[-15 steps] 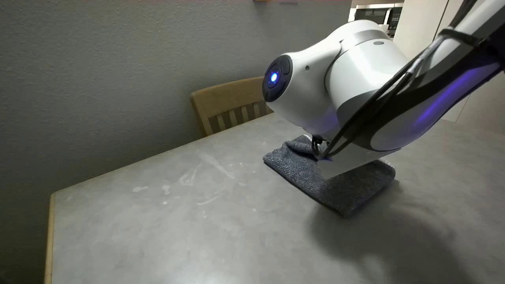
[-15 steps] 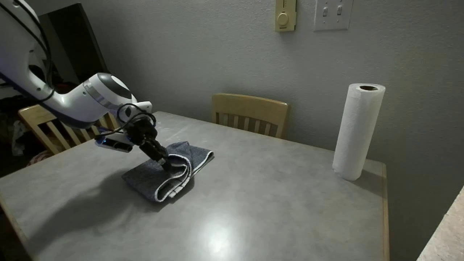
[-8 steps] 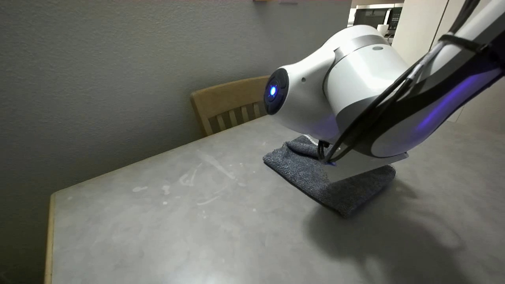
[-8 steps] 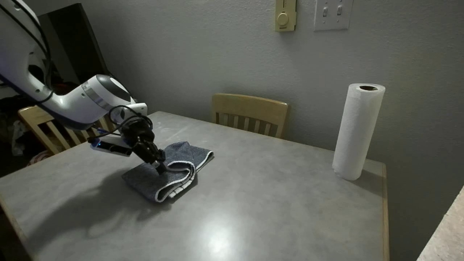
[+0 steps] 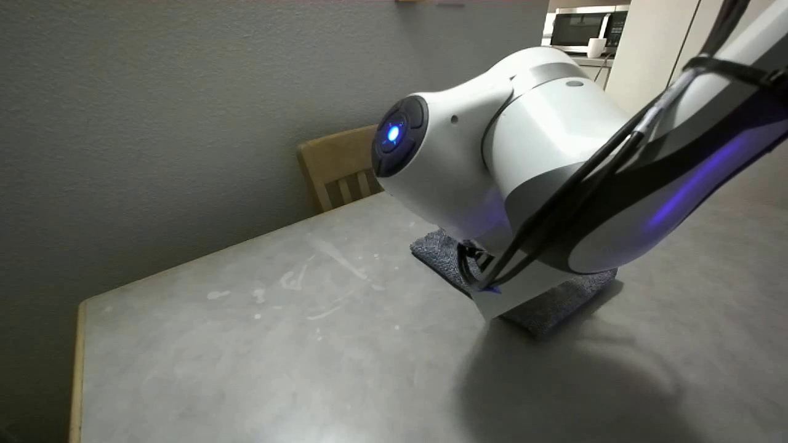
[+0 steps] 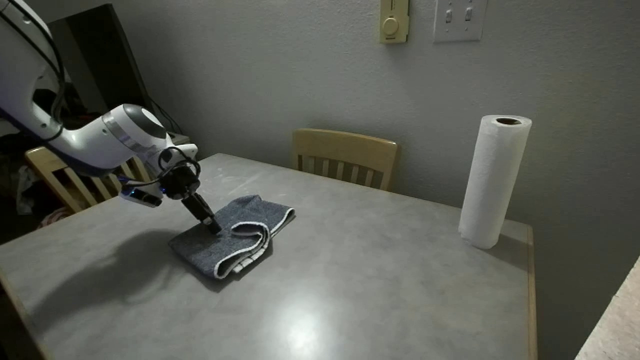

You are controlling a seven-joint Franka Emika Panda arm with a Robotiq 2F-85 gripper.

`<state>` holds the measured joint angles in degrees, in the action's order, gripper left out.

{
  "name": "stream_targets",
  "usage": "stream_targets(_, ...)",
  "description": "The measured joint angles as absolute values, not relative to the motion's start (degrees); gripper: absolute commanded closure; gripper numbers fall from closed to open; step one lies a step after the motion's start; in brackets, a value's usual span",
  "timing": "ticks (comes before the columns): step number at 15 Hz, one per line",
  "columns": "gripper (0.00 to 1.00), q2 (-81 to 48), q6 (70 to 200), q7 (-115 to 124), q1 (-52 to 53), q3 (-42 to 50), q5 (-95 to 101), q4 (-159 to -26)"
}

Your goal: Fold the towel on the table

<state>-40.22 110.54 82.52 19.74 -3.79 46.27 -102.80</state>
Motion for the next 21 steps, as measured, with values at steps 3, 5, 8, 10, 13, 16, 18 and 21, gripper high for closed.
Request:
stream_targets(3, 0.56, -40.2, 117.2, 77.9, 19.5, -5.2, 45.1, -101.9)
stream_targets(5, 0.18, -40.2, 120.0, 74.7, 19.5, -6.1, 43.3, -101.0)
stream_targets(8, 0.0, -40.2, 120.1, 74.5, 20.1, -5.9, 43.0, -100.5)
stream_targets(10, 0.0, -40.2, 118.2, 77.3, 21.1, -4.9, 42.6, -100.0)
stream_targets(13, 0.0, -40.2, 111.5, 83.8, 23.1, -3.1, 41.6, -98.8)
stream_targets(16, 0.0, -40.2, 106.4, 91.8, 23.8, -2.0, 41.3, -98.5)
stream_targets(18, 0.0, -40.2, 104.8, 95.0, 23.8, -1.3, 41.8, -99.1)
stream_targets(21, 0.0, -40.3, 105.2, 96.2, 23.4, -0.6, 45.1, -101.1)
